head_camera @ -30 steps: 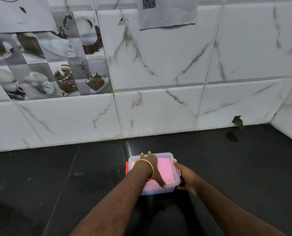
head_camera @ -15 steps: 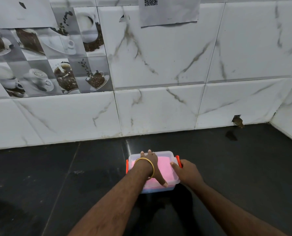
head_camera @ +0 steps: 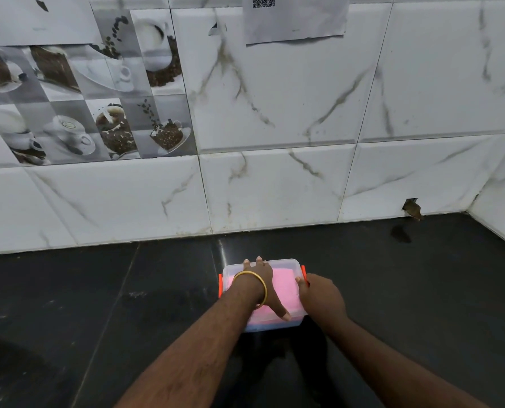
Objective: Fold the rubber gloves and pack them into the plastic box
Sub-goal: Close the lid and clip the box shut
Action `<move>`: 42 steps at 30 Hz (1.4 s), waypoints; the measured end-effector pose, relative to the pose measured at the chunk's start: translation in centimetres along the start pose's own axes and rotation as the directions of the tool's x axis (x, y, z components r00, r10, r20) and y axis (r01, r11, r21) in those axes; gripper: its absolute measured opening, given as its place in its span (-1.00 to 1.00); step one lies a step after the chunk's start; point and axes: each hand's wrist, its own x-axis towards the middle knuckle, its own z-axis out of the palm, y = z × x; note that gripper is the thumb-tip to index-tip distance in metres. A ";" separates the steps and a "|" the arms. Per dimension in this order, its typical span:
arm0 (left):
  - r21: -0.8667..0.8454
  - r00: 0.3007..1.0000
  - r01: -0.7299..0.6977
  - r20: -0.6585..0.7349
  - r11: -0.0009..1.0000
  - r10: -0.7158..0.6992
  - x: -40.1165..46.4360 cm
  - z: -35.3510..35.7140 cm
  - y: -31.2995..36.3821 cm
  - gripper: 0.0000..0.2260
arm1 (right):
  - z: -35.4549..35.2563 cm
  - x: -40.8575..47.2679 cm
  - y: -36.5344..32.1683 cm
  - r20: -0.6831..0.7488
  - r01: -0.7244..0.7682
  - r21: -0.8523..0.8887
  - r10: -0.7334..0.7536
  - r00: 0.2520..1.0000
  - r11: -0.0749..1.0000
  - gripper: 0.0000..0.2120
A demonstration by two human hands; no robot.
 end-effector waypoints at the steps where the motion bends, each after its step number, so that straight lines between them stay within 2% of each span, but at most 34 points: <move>1: -0.001 1.000 -0.005 -0.009 1.000 0.005 0.0 0.1 -0.2 0.21 | 0.0 0.0 0.1 0.002 0.003 0.008 -0.003 1.000 1.000 -0.63; 4: -0.012 0.998 -0.023 -0.064 1.000 0.022 -0.3 0.7 -0.8 0.24 | -0.3 -0.1 0.7 0.021 0.021 0.052 -0.022 1.000 0.998 -0.64; 6: -0.026 0.991 0.006 -0.135 1.000 -0.010 -0.9 1.5 -1.4 0.28 | -0.4 -0.1 1.2 0.085 -0.015 0.056 0.010 0.996 0.998 -0.42; 8: -0.047 0.970 0.109 -0.212 0.993 -0.117 -1.9 2.6 -2.3 0.33 | -0.4 -0.7 1.5 0.133 -0.049 0.084 0.037 0.990 0.995 -0.13; 11: -0.133 0.937 0.259 -0.208 0.957 -0.282 -3.5 3.7 -4.0 0.29 | -0.9 -2.1 1.4 0.092 0.022 0.023 -0.024 0.995 1.000 0.02; 13: -0.185 0.919 0.287 -0.222 0.940 -0.324 -4.4 4.0 -5.1 0.09 | -1.3 -3.0 1.1 0.046 0.068 -0.053 -0.066 0.997 0.996 0.01; 16: -0.195 0.908 0.270 -0.274 0.943 -0.317 -5.4 4.6 -5.9 -0.28 | -1.6 -3.9 0.8 0.034 0.103 -0.041 -0.102 0.994 0.994 -0.12; 18: -0.176 0.903 0.275 -0.290 0.945 -0.317 -5.6 5.1 -6.0 -0.38 | -1.8 -4.2 0.6 0.066 0.102 -0.034 -0.100 0.993 0.994 -0.17; 27: -0.302 0.900 0.232 -0.295 0.925 -0.322 -3.7 4.0 -6.8 -0.43 | -1.9 -1.9 -0.2 0.097 0.100 -0.085 -0.091 0.991 0.991 -0.23; 35: -0.346 0.913 0.192 -0.281 0.919 -0.296 1.0 0.6 -7.6 -0.47 | -1.7 3.4 -1.9 0.135 0.068 -0.128 -0.051 0.990 0.989 -0.17; 42: -0.365 0.900 0.193 -0.304 0.911 -0.313 5.4 -2.5 -8.7 -0.42 | -1.6 9.1 -3.7 0.175 0.043 -0.131 -0.019 0.984 0.990 -0.15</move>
